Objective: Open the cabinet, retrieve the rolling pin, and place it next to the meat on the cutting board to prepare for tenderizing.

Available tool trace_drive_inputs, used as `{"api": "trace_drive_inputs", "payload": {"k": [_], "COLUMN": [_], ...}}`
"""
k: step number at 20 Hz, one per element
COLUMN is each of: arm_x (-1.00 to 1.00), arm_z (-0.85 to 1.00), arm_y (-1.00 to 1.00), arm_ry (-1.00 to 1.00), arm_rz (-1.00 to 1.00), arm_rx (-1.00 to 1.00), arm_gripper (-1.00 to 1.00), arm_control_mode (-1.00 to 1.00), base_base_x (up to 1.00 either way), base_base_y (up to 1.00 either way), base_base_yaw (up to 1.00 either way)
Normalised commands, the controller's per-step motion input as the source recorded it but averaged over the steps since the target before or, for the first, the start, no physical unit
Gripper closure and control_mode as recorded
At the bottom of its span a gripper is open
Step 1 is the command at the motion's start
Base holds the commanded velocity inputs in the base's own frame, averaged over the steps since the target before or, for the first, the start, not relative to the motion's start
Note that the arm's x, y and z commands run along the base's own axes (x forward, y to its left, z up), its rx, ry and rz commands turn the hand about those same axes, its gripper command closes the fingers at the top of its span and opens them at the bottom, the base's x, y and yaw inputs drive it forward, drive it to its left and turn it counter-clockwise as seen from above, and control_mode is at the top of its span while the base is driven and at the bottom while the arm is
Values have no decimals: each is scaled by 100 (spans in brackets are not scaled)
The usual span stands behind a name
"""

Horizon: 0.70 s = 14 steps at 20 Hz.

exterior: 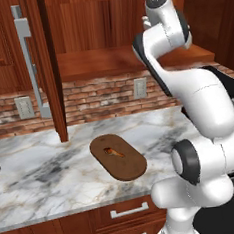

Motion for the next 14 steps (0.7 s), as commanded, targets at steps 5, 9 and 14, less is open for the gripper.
{"api": "trace_drive_inputs", "payload": {"k": [5,9,14], "arm_x": [-95,-100,-85], "arm_z": [0,0,-21], "arm_y": [21,21,38], "arm_ry": [0,0,0], "arm_rz": [0,0,5], "arm_rx": [2,4,3], "arm_gripper": [100,100,100], "arm_control_mode": [-100,-100,-100], "base_base_x": [0,0,0], "base_base_y": [0,0,0], "base_base_yaw": [0,0,0]}}
